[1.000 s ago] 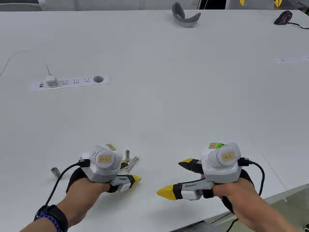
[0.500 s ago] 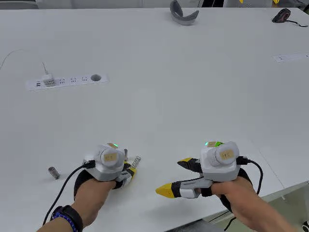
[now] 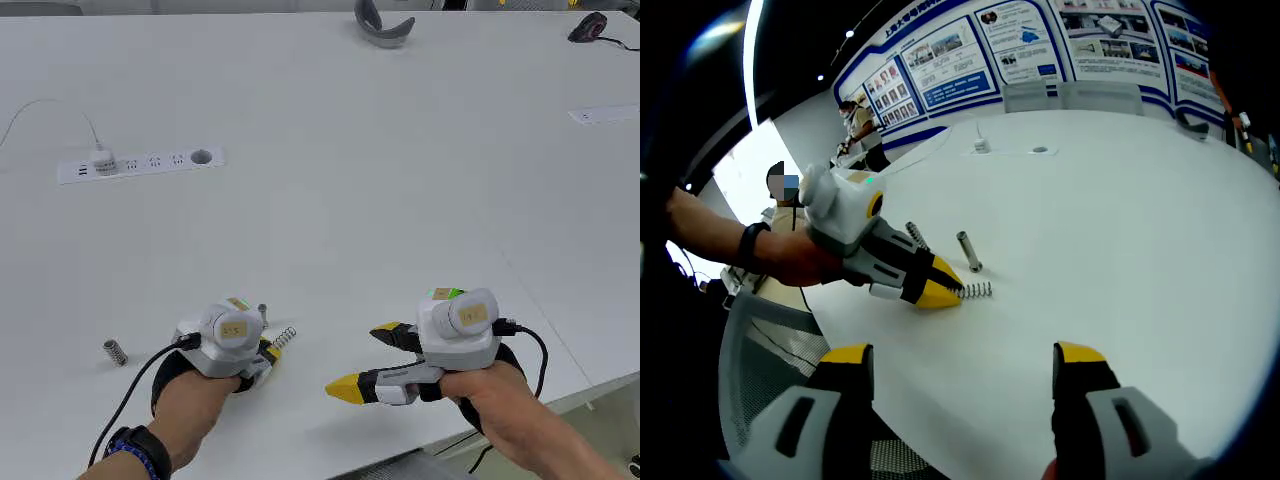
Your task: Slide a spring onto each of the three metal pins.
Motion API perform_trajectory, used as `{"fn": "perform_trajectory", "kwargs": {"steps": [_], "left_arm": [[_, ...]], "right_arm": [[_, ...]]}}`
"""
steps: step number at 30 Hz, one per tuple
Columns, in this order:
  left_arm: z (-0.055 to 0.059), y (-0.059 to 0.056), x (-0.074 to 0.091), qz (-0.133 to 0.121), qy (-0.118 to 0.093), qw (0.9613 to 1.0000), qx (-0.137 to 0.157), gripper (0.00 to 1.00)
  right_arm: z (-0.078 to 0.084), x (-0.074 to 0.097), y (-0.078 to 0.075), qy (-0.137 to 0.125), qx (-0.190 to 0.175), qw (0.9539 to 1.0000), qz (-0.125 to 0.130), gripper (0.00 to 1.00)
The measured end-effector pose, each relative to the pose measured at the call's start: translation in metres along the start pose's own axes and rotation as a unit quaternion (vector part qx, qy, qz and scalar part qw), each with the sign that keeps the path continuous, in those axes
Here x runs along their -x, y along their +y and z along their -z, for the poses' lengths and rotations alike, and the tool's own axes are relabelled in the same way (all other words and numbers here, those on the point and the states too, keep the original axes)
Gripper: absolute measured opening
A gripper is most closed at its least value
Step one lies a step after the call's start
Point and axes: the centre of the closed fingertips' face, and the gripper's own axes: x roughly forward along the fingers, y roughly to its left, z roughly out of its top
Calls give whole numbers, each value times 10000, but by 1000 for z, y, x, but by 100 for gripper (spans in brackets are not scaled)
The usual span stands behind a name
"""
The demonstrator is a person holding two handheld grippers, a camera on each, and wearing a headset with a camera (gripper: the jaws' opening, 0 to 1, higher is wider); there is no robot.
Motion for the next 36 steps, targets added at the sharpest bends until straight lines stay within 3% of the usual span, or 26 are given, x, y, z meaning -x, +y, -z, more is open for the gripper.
{"fn": "perform_trajectory", "kwargs": {"steps": [8,13,19,25,29,36], "left_arm": [[1,-1,2,10,23,10000,-91,12],[0,-2,0,22,-23,10000,57,14],[-2,-7,-2,30,-51,9999,-114,16],[0,-10,-1,26,5,9995,-320,11],[5,-10,3,27,70,9997,-244,11],[7,-12,17,84,6,9997,-224,11]], "right_arm": [[1,-3,4,25,20,10000,-43,74],[2,-2,4,39,19,10000,-43,74],[2,0,3,27,7,10000,-28,74],[1,1,2,22,12,10000,-34,74],[0,0,3,3,0,10000,-56,73],[-4,-6,10,-32,-15,9998,-185,73]]}}
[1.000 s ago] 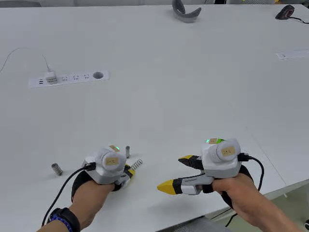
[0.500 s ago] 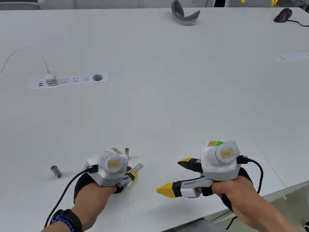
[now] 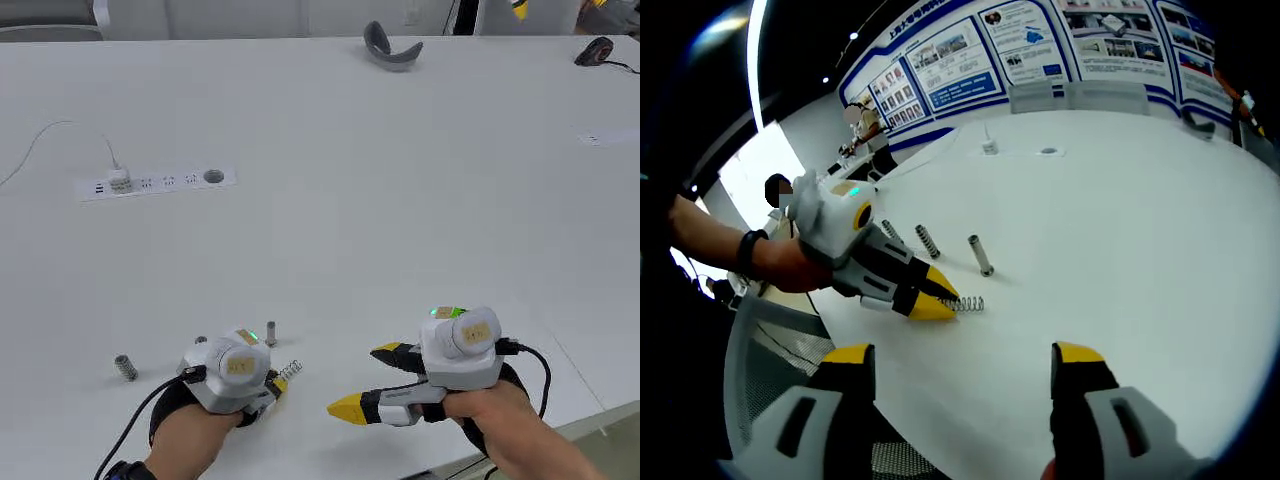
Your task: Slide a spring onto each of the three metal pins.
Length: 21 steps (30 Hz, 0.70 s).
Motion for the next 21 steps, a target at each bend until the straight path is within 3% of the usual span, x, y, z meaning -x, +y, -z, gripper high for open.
{"fn": "perform_trajectory", "kwargs": {"steps": [16,21], "left_arm": [[7,5,52,-17,-280,9996,69,11],[10,5,69,-36,-368,9993,111,11]], "right_arm": [[-18,-18,26,-175,-67,9989,-419,68],[-17,-26,35,-165,-96,9984,-531,66]]}}
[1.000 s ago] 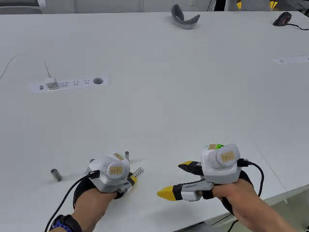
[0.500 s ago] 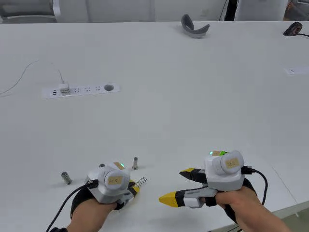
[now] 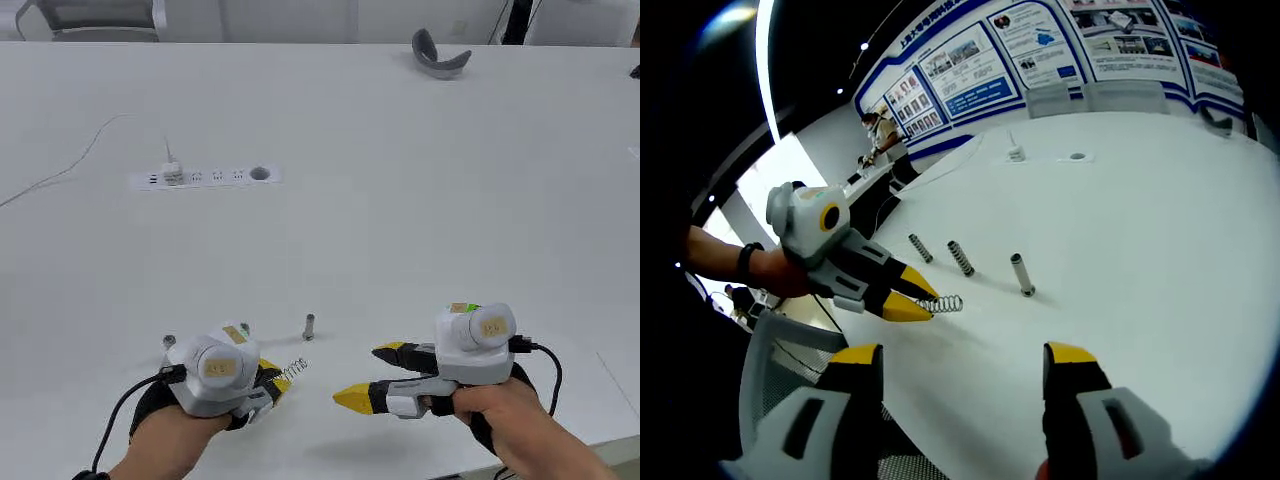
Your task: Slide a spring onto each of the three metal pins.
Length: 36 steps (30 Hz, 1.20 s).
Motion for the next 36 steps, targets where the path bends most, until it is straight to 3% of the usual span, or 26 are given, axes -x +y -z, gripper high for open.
{"fn": "perform_trajectory", "kwargs": {"steps": [9,20,27,36], "left_arm": [[6,-10,27,98,-104,9998,-139,11],[15,-8,57,55,-140,9997,-198,11],[12,-11,68,73,-220,9995,-232,11],[7,-15,73,185,-278,9989,-320,11]], "right_arm": [[-1,-13,17,70,13,9996,-290,64],[-10,-33,46,60,-52,9967,-803,55],[-13,-45,69,102,-130,9929,-1174,46],[-24,-51,82,2,-353,9887,-1457,32]]}}
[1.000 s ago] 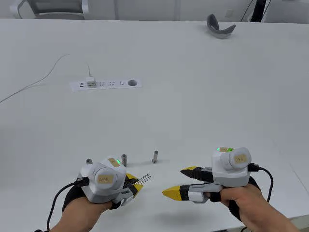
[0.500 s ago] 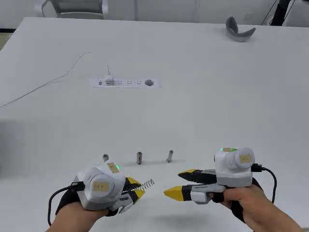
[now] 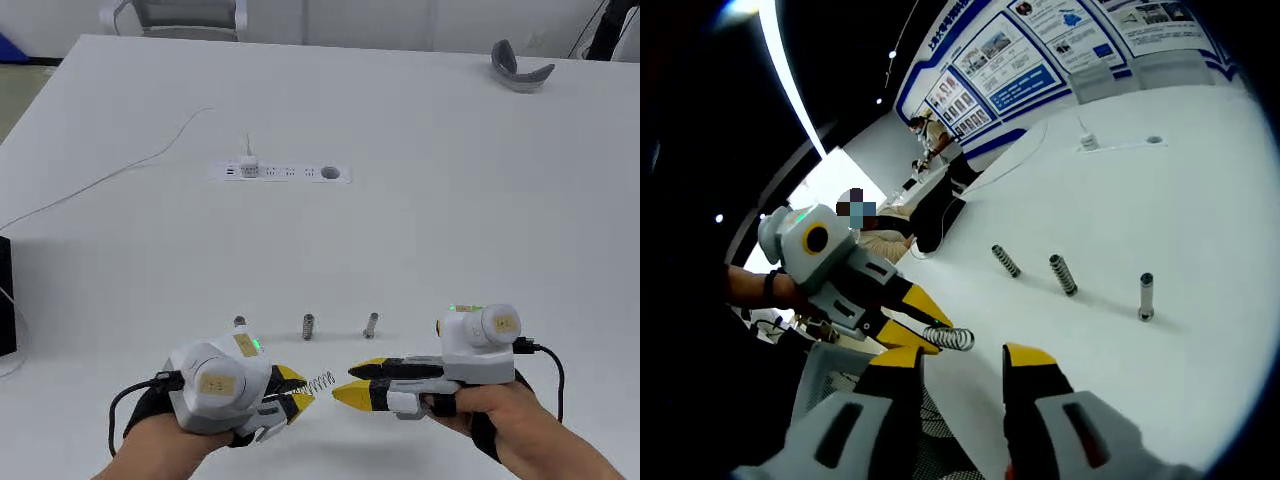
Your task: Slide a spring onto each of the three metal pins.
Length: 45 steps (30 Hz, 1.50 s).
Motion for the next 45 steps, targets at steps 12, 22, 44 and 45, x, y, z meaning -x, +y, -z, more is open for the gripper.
{"fn": "perform_trajectory", "kwargs": {"steps": [12,22,44,45], "left_arm": [[-18,-9,-1,177,-151,9995,-220,11],[-26,-12,-1,282,-201,9989,-313,11],[-48,-7,0,524,-387,9972,-364,10],[-51,-6,0,540,-423,9971,-339,10]], "right_arm": [[-10,-4,9,-106,-279,9991,-293,28],[-13,-2,17,-95,-340,9982,-487,21],[-34,8,27,242,483,9975,-466,12],[-36,9,28,298,601,9968,-446,12]]}}
